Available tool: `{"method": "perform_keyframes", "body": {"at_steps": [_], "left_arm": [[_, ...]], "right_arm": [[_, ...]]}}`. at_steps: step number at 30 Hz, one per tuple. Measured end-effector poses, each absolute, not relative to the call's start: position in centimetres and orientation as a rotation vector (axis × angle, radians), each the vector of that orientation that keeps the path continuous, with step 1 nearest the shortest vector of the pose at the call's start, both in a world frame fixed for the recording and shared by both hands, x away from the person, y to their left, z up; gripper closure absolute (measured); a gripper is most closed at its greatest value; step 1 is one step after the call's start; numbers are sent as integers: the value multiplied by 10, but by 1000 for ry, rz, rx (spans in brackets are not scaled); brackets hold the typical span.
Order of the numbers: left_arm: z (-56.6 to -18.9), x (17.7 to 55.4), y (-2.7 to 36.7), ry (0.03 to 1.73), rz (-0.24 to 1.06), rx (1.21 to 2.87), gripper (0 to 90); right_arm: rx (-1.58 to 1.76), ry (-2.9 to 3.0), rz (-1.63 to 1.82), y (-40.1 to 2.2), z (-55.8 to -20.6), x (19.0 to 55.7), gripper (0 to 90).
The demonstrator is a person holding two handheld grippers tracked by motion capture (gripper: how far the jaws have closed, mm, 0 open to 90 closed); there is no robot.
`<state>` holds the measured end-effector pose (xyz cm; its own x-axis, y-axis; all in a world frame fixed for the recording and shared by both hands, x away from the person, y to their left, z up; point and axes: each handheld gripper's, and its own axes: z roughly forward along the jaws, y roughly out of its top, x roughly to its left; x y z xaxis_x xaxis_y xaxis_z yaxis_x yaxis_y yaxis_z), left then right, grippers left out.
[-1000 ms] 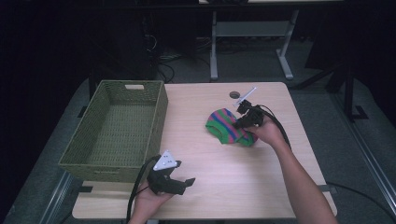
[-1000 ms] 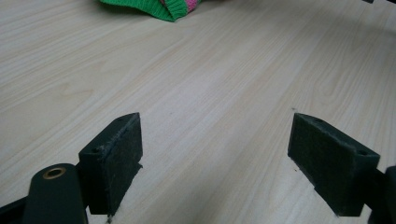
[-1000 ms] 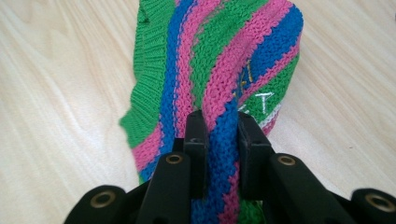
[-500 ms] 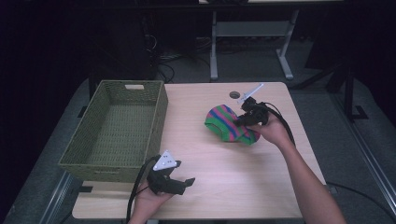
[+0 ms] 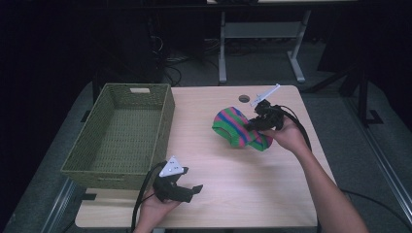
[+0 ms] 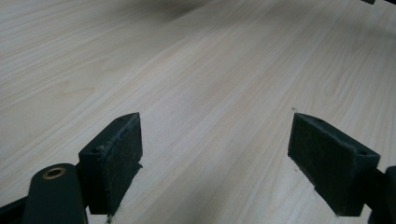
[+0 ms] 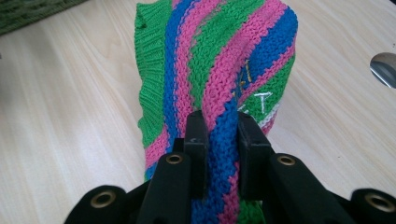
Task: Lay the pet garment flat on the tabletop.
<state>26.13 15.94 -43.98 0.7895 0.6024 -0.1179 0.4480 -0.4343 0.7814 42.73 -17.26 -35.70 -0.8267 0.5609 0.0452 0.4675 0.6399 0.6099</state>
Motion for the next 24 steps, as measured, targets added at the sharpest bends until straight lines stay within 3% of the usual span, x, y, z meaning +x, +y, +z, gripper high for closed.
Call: {"method": "perform_keyframes", "body": {"at_steps": [24], "left_arm": [[-439,259,159,771,229,2091,173]], "right_arm": [[769,2740,984,-170,-343,390,766]]}}
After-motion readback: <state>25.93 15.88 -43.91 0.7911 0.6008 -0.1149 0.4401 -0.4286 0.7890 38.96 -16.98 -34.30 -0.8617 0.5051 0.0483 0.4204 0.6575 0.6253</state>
